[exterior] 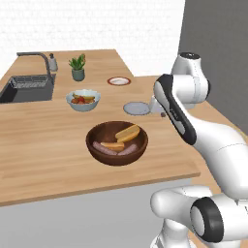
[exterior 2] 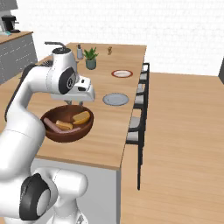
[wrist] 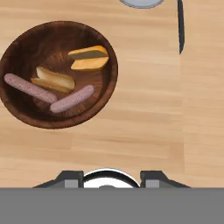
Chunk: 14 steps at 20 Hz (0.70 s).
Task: Place one bun and one sausage from the bowl on each plate.
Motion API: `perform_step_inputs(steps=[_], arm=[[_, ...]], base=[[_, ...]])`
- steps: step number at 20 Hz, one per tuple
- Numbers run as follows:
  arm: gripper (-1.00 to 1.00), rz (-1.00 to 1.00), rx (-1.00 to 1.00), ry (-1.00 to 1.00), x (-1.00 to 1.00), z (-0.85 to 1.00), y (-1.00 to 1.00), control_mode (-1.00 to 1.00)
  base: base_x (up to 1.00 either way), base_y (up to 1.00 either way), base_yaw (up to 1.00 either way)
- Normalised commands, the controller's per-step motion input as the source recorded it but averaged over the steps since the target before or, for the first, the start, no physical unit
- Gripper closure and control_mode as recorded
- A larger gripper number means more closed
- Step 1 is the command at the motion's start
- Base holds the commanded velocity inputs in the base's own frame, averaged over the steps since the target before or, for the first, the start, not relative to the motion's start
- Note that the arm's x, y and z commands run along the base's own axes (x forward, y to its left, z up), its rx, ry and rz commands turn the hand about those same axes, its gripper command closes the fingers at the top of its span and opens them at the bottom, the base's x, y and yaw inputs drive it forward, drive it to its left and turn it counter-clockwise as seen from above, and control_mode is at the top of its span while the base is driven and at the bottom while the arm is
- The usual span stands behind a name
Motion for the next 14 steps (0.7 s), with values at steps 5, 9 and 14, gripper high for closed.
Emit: perform_step_inputs(steps=[5,9,14], arm=[[-1.0,-0.09,-0.05,-0.03,0.28,-0.09,0.55,-1.0],[-1.0,-0.45,-0.03,-0.13,0.87,-0.57,0.99,-1.0],[-1.0,-0.7,0.01,-0.01,0.76,-0.98,0.46,-1.0]], base=[[0.0,0.0,0.0],[0.0,0.0,0.0],[0.0,0.0,0.0]])
